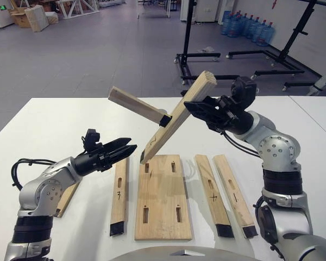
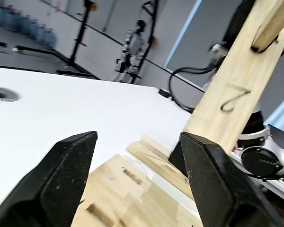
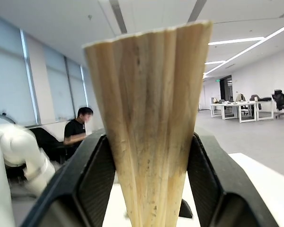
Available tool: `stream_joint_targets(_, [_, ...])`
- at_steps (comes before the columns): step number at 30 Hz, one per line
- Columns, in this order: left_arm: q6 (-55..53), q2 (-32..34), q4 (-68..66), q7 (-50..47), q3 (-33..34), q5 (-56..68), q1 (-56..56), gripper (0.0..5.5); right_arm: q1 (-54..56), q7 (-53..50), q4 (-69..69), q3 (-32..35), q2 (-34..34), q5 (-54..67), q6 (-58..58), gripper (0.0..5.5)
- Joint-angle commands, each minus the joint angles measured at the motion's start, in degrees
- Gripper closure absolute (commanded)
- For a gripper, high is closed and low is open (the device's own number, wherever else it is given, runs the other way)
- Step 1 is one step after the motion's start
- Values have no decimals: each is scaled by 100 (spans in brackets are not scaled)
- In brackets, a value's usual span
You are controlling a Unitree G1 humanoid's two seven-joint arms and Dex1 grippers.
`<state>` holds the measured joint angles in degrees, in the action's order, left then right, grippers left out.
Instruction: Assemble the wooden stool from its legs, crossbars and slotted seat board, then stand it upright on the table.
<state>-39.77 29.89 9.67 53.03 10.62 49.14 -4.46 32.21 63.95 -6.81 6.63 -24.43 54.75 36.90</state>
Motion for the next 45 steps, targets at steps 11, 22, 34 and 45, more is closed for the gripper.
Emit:
stream_joint_targets(11, [-249,308,124,-43,221,110,-133,234,-306,1186,1311,-740,-469,-2346,-2484,345])
stream_joint_targets(22, [-191,234,96,-204,298,68,-20,234,-435,1504,763,-643,-776,-1933,-1859,345])
stream_joint_targets(34, [-191,232,71,-225,331,89,7,234,-537,1794,1137,-875,-814,-2093,-2084,345])
stream_joint_targets(45, [-50,105,74,-311,294,21,61,234,-239,2217,1300,-986,-966,-2078,-1877,345])
